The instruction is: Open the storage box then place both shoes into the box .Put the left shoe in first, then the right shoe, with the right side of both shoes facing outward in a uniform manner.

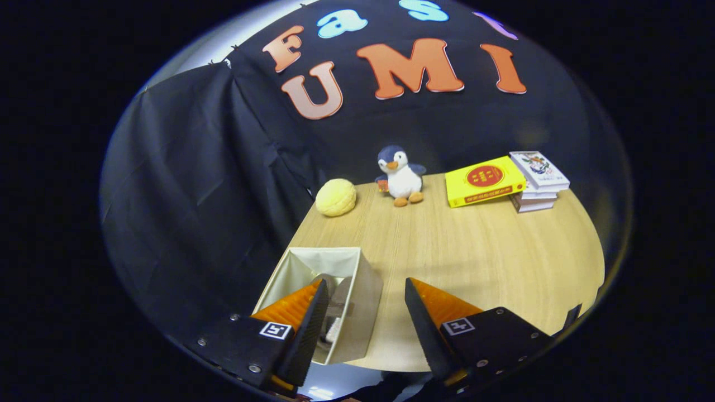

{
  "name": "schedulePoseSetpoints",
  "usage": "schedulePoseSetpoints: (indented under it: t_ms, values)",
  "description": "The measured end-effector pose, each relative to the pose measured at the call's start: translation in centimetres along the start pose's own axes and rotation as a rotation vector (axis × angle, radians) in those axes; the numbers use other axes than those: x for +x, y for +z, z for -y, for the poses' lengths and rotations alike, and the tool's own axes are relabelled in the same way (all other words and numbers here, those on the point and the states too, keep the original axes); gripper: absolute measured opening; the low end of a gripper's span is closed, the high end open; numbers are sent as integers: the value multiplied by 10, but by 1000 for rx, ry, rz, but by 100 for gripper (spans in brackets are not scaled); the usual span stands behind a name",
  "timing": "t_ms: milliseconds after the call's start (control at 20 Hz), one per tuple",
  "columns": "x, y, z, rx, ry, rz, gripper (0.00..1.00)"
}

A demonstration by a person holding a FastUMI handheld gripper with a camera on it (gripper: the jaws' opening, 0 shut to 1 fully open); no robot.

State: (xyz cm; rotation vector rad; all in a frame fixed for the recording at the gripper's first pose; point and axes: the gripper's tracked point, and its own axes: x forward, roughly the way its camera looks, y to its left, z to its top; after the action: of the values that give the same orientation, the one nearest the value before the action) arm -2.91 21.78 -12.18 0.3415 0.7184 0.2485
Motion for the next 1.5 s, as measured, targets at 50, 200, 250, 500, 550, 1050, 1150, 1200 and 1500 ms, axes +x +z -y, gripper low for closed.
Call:
schedulePoseSetpoints:
  t_ms: [50,200,250,500,550,1050,1150,1200,1500]
  values:
    - [-7,10,14,-14,-9,43,85]
    - [-31,41,53,-40,-46,180,87]
    - [-40,54,66,-54,-57,234,88]
    - [-81,97,132,-113,-143,429,92]
    - [-89,105,144,-119,-163,459,92]
    - [-155,162,196,-238,-256,731,94]
    - [-150,169,197,-238,-251,752,94]
    - [-152,170,198,-235,-247,761,94]
    - [-159,179,196,-225,-224,820,95]
